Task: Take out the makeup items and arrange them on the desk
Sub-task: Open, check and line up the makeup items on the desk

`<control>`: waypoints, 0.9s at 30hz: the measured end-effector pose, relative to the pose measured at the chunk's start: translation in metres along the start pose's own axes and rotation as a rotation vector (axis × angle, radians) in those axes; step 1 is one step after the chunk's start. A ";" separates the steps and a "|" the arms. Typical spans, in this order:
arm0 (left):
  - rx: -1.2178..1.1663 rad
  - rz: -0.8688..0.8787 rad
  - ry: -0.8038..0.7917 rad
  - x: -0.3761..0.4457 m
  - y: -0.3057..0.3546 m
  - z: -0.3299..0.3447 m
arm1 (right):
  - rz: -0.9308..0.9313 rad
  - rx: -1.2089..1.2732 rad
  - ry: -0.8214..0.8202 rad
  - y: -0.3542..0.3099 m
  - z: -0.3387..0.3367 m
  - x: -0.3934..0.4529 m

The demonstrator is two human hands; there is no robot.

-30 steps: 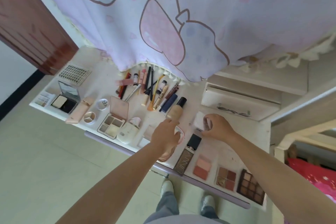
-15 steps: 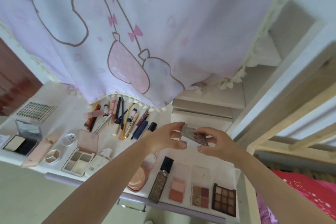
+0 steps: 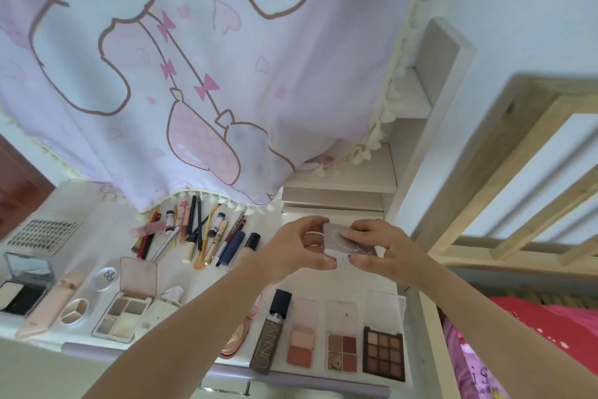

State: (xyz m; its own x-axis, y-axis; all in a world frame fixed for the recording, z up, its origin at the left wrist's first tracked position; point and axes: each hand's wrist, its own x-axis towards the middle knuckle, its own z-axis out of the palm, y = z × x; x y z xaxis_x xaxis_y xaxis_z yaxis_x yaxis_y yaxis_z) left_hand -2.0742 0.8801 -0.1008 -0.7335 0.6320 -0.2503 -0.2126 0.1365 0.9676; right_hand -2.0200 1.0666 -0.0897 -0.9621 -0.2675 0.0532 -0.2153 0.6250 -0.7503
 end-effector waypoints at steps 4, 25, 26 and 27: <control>-0.013 -0.056 -0.038 -0.004 -0.008 0.009 | 0.028 0.002 -0.009 0.009 0.001 -0.009; -0.147 -0.145 0.088 -0.008 -0.022 0.029 | 0.179 0.240 -0.173 0.018 0.008 -0.018; -0.162 -0.154 0.086 -0.009 -0.023 0.030 | 0.189 0.235 -0.183 0.019 0.009 -0.017; -0.172 -0.162 0.086 -0.009 -0.024 0.030 | 0.198 0.224 -0.192 0.020 0.010 -0.017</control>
State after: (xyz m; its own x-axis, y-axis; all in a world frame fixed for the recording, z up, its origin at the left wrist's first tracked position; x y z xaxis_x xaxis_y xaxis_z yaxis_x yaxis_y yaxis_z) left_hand -2.0431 0.8941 -0.1211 -0.7313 0.5442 -0.4111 -0.4334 0.0946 0.8962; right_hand -2.0068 1.0764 -0.1118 -0.9277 -0.3039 -0.2168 0.0346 0.5082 -0.8605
